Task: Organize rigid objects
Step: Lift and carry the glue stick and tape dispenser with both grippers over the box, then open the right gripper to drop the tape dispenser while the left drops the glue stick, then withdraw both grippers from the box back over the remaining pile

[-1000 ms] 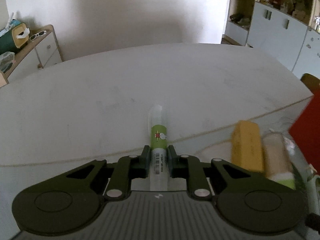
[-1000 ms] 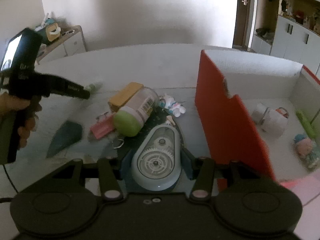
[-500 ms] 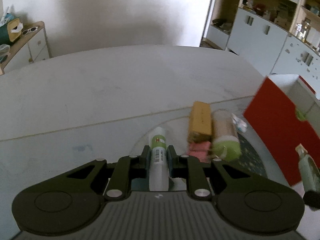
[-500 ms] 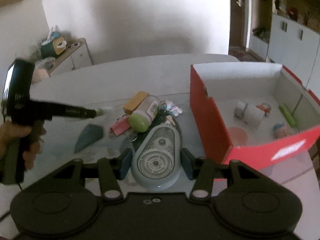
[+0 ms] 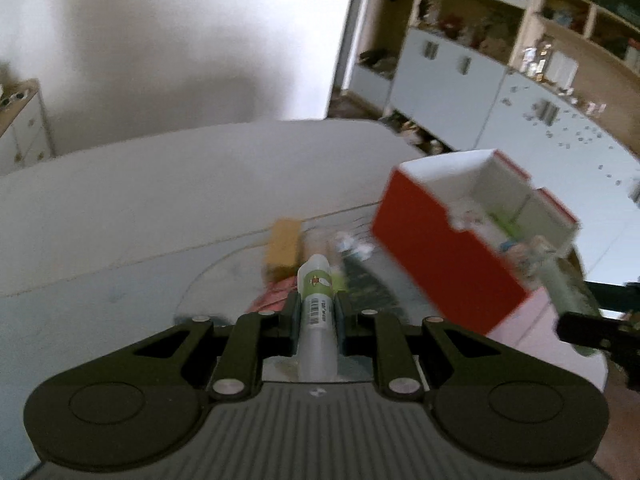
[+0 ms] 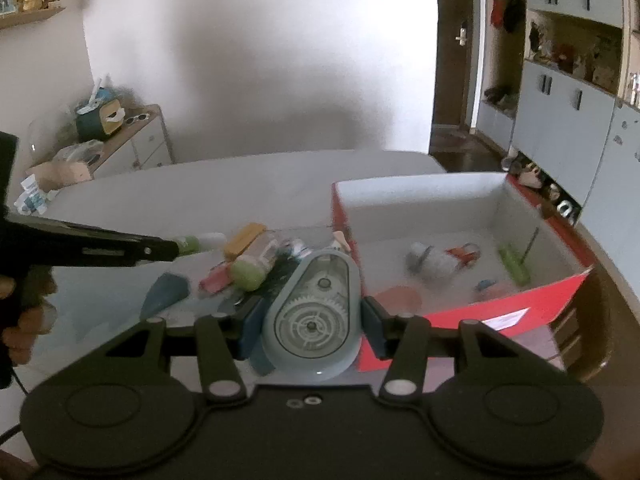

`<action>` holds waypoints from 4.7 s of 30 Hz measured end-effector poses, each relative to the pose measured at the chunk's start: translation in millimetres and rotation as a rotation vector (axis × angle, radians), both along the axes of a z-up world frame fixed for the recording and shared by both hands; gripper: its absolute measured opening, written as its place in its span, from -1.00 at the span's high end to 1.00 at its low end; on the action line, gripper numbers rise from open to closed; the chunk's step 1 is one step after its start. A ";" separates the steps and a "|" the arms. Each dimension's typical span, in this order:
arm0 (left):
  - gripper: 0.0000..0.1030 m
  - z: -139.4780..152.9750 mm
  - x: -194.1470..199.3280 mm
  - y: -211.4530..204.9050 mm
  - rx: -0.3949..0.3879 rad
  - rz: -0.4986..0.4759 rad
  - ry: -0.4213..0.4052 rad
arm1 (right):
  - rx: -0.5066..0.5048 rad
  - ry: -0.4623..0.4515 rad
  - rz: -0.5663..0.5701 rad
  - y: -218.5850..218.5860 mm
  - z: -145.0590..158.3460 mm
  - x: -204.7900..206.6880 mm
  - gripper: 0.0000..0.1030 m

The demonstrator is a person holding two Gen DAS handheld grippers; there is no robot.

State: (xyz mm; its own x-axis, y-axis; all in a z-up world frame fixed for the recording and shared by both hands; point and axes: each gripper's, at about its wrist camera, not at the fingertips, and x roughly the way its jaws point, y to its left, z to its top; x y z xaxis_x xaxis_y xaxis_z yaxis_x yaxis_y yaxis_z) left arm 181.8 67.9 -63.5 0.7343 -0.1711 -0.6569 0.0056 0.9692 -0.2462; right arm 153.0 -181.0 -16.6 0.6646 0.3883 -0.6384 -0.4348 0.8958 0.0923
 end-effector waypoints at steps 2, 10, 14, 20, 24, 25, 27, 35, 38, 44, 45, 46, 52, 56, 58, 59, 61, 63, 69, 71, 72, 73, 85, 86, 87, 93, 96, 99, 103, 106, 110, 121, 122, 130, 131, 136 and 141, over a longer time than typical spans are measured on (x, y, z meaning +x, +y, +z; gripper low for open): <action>0.67 13.2 -1.4 -11.8 -0.003 -0.025 -0.024 | 0.003 -0.008 -0.008 -12.3 3.4 4.6 0.00; 0.67 47.5 24.2 -67.8 -0.018 -0.068 -0.071 | 0.017 -0.009 -0.006 -63.9 3.4 46.0 0.00; 0.67 54.4 50.5 -101.2 -0.012 -0.069 -0.066 | 0.024 0.009 0.013 -89.9 -2.4 71.8 0.00; 0.67 54.3 89.7 -149.0 -0.013 -0.064 -0.045 | 0.023 0.039 0.044 -123.1 -17.8 109.7 0.00; 0.67 51.0 119.8 -176.7 -0.008 -0.060 -0.021 | 0.013 0.055 0.049 -138.2 -26.8 130.6 0.00; 0.67 50.2 129.4 -183.4 -0.014 -0.058 -0.012 | 0.016 0.064 0.047 -141.5 -29.4 134.6 0.00; 0.67 47.3 145.8 -196.6 -0.016 -0.058 0.002 | 0.021 0.083 0.049 -146.1 -35.3 143.0 0.00; 0.67 35.7 203.9 -242.9 -0.005 -0.095 0.033 | -0.011 0.117 0.069 -156.6 -53.8 168.3 0.00; 0.67 28.8 217.5 -257.3 0.009 -0.119 0.027 | -0.032 0.123 0.084 -155.0 -59.7 173.8 0.00; 0.67 10.5 247.6 -281.4 0.032 -0.149 0.070 | -0.054 0.150 0.120 -155.9 -68.0 185.9 0.00; 0.67 6.6 252.9 -284.5 0.030 -0.153 0.083 | -0.058 0.153 0.125 -155.5 -69.0 188.1 0.00; 0.67 4.1 256.3 -287.0 0.033 -0.157 0.091 | -0.063 0.156 0.132 -154.4 -70.4 188.4 0.00; 0.67 -14.5 276.6 -295.6 0.043 -0.162 0.149 | -0.091 0.177 0.162 -148.4 -77.3 191.5 0.00; 0.66 -25.6 282.2 -297.6 0.046 -0.160 0.186 | -0.114 0.192 0.171 -143.7 -81.8 191.3 0.00; 0.66 -29.5 282.8 -297.4 0.043 -0.158 0.201 | -0.119 0.198 0.171 -142.6 -83.6 191.9 0.00; 0.66 -32.2 283.7 -297.4 0.041 -0.157 0.210 | -0.123 0.200 0.173 -141.5 -84.5 191.8 0.00; 0.66 -35.4 284.0 -296.9 0.040 -0.155 0.225 | -0.129 0.203 0.173 -139.7 -85.5 190.5 0.00; 0.66 -37.6 284.8 -297.0 0.044 -0.155 0.239 | -0.136 0.206 0.176 -138.7 -86.6 190.9 0.00; 0.66 -42.0 288.7 -295.9 0.054 -0.147 0.282 | -0.160 0.208 0.175 -135.2 -90.2 189.8 -0.01; 0.66 -43.7 290.1 -296.2 0.062 -0.142 0.296 | -0.164 0.208 0.174 -134.1 -92.0 188.5 -0.01; 0.66 -44.7 290.4 -297.4 0.066 -0.138 0.307 | -0.166 0.208 0.176 -133.6 -92.1 188.0 -0.01; 0.66 -46.2 291.8 -298.4 0.069 -0.137 0.322 | -0.167 0.208 0.179 -133.1 -92.1 187.9 -0.01; 0.66 -36.2 284.3 -296.0 0.076 -0.124 0.308 | -0.166 0.192 0.162 -133.5 -88.8 178.4 -0.16; 0.66 -34.4 282.3 -295.1 0.076 -0.123 0.300 | -0.165 0.188 0.159 -134.2 -87.7 178.0 -0.17; 0.66 -32.0 280.2 -293.9 0.075 -0.122 0.292 | -0.165 0.186 0.156 -134.8 -86.4 177.0 -0.20; 0.66 -22.5 266.0 -284.7 0.076 -0.120 0.256 | -0.153 0.171 0.147 -140.9 -75.0 173.5 -0.32; 0.65 -16.8 260.9 -280.0 0.069 -0.103 0.235 | -0.142 0.162 0.140 -141.2 -68.3 170.5 -0.32; 0.65 -6.5 251.0 -273.5 0.071 -0.089 0.205 | -0.126 0.153 0.137 -143.8 -60.2 166.3 -0.35; 0.65 7.1 235.1 -265.7 0.069 -0.071 0.163 | -0.102 0.142 0.146 -147.7 -48.1 160.1 -0.37; 0.65 18.1 223.5 -262.3 0.061 -0.054 0.135 | -0.087 0.131 0.153 -150.0 -38.5 155.5 -0.39; 0.65 29.5 200.8 -247.4 0.032 -0.054 0.104 | -0.071 0.116 0.150 -153.1 -27.3 148.4 -0.44; 0.65 44.3 148.3 -202.9 -0.018 -0.041 0.055 | -0.014 0.056 0.058 -139.2 -10.3 125.8 -0.51; 0.65 44.4 142.0 -197.2 -0.023 -0.043 0.052 | -0.005 0.053 0.049 -137.0 -9.7 122.7 -0.52; 0.62 42.0 90.7 -149.3 -0.014 -0.047 0.036 | 0.062 0.051 0.033 -106.4 -5.8 81.6 -0.64; 0.56 41.4 84.3 -142.1 -0.013 -0.045 0.034 | 0.066 0.049 0.035 -99.3 -5.0 75.8 -0.65; -0.29 38.8 55.4 -111.5 0.011 -0.024 0.011 | 0.083 0.047 0.058 -72.4 -1.7 51.3 -0.72; -0.35 35.0 34.7 -79.6 0.022 -0.024 -0.003 | 0.102 0.049 0.075 -43.8 -1.9 34.1 -0.80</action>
